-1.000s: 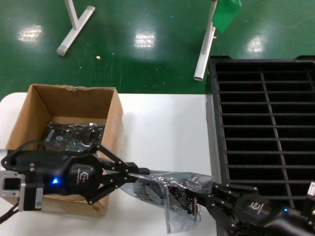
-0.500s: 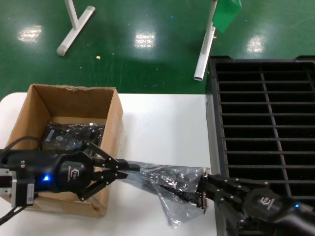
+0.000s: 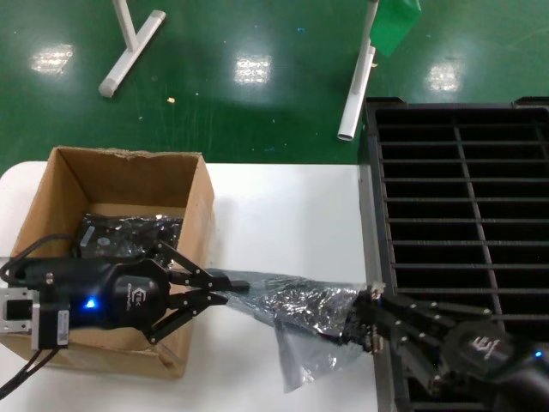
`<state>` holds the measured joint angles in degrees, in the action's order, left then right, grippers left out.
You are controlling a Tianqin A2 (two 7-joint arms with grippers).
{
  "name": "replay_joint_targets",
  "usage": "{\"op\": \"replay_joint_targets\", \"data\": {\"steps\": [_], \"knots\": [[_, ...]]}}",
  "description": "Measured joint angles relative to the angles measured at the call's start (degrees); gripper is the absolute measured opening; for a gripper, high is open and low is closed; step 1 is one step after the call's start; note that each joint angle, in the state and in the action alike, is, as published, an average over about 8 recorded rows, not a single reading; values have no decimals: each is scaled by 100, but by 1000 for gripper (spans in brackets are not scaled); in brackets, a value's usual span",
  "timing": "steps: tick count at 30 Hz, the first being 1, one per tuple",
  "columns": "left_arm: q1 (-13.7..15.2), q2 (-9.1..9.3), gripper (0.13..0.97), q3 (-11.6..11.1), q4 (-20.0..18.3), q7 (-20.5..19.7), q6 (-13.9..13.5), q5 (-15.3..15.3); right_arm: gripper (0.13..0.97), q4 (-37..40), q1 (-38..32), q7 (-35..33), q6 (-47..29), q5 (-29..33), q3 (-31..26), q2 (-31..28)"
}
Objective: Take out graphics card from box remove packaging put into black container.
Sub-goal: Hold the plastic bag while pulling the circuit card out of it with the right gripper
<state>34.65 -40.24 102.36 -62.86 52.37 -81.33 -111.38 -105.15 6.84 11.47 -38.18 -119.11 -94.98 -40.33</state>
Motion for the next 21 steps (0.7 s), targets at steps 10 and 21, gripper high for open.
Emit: {"op": "replay_joint_targets", "data": {"steps": [10, 21], "knots": [[159, 259, 142, -37, 657, 259, -202, -93, 196, -748, 459, 368, 875, 561, 433, -695], [996, 729, 142, 142, 2763, 1149, -694, -84, 196, -1229, 467, 1631, 1743, 1449, 302, -1838]]}}
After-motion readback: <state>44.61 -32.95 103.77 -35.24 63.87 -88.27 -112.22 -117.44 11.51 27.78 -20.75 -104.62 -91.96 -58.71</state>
